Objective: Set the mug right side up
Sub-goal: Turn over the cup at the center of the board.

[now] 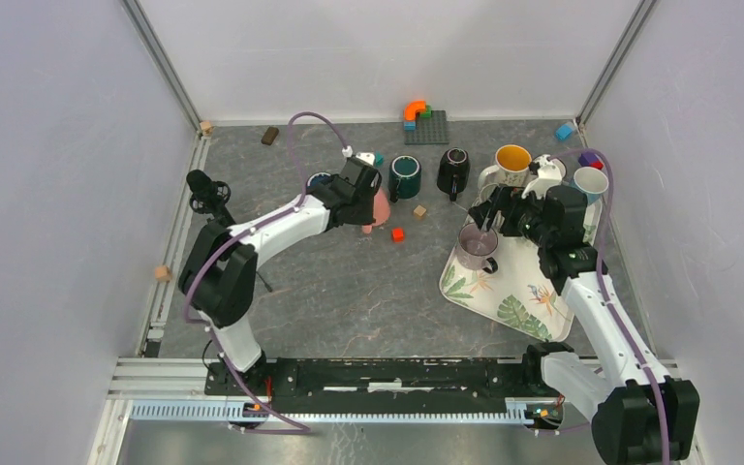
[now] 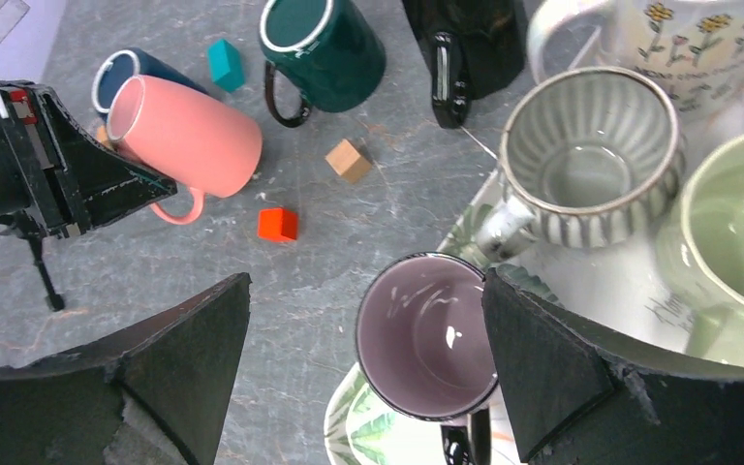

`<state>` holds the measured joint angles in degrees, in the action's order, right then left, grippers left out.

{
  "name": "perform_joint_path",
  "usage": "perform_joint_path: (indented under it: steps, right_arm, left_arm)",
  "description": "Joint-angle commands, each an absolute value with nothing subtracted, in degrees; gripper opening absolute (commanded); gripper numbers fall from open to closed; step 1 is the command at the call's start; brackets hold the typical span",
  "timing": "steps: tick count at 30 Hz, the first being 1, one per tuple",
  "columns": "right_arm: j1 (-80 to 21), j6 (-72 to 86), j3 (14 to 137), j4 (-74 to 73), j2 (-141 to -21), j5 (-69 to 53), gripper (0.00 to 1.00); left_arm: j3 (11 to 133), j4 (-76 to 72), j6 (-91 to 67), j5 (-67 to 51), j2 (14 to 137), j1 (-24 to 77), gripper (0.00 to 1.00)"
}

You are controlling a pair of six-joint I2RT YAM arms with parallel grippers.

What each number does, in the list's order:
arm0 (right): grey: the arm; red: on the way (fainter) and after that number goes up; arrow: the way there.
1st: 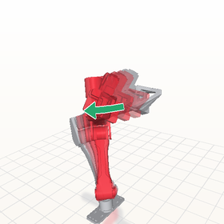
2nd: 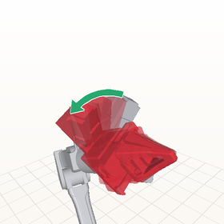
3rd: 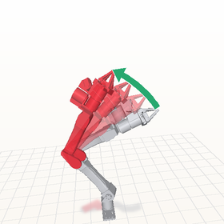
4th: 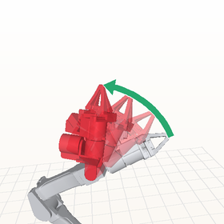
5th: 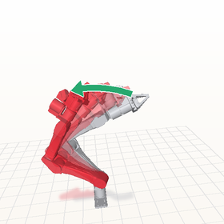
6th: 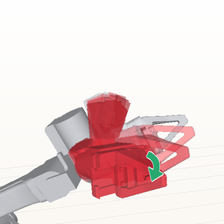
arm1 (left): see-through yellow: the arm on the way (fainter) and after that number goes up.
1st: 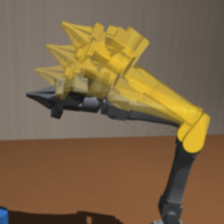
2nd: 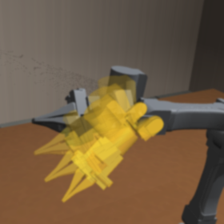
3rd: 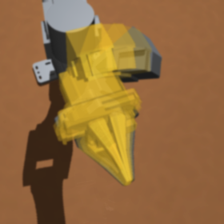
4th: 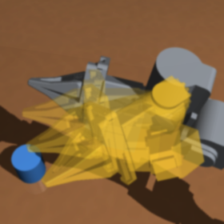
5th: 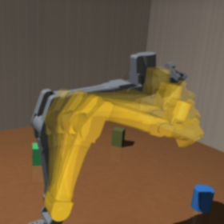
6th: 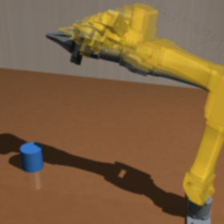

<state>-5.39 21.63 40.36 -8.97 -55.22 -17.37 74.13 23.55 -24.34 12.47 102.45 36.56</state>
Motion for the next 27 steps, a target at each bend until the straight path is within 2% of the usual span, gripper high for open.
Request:
perform_joint_path:
  steps: [1,16,27]
  right_arm:
    - [-6.52,23.99,39.58,-3.3,-54.12,-20.86,0.94]
    - [-12.36,38.67,32.72,21.72,-53.75,-31.64,0.96]
    - [-15.31,54.42,29.0,47.43,-56.32,-36.86,0.97]
  left_arm:
    - [73.06,12.59,-26.64,6.9,93.09,36.51,0.02]
    - [69.91,-3.79,-36.28,-16.21,78.64,36.48,0.02]
    - [69.62,-17.98,-46.65,-27.07,76.32,36.48,0.02]
